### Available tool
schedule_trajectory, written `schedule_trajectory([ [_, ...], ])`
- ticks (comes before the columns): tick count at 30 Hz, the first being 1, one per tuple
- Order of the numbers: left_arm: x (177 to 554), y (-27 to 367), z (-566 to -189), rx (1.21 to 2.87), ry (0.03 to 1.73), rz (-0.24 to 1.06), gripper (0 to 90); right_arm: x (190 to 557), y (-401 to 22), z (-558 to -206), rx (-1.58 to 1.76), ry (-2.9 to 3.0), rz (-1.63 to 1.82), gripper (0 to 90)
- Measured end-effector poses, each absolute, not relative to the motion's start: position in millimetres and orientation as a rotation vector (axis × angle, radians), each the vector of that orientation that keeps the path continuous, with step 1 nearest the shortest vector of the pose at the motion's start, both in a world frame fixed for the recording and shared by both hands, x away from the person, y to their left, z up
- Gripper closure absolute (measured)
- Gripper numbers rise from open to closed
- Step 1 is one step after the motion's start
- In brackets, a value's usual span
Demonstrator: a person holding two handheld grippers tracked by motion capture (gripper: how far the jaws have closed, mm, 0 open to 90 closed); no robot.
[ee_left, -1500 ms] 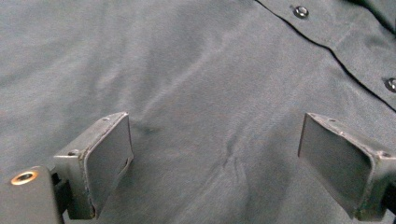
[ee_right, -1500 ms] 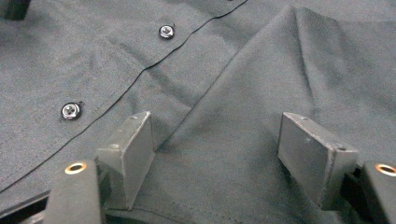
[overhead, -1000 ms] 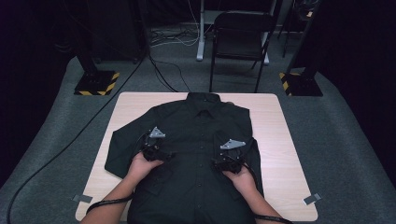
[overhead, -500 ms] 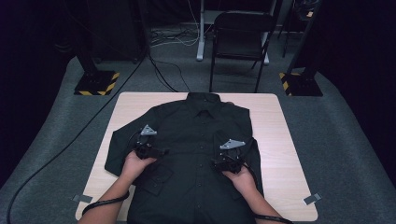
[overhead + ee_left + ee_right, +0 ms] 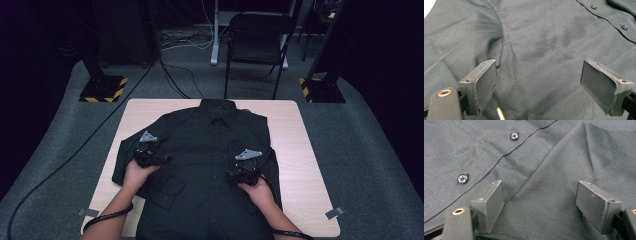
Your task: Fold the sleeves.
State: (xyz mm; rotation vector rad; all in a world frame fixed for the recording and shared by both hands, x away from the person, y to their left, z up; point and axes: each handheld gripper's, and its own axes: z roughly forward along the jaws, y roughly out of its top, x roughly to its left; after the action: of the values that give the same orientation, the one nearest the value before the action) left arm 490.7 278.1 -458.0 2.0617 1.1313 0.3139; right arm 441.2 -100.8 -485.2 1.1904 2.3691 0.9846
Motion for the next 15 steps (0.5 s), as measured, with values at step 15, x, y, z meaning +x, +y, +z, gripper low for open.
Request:
schedule_trajectory([
  [15,491,313,-454,1.991,1.237,0.349,17.3,442,-100,-485,1.190,2.377,0.978,19.8],
])
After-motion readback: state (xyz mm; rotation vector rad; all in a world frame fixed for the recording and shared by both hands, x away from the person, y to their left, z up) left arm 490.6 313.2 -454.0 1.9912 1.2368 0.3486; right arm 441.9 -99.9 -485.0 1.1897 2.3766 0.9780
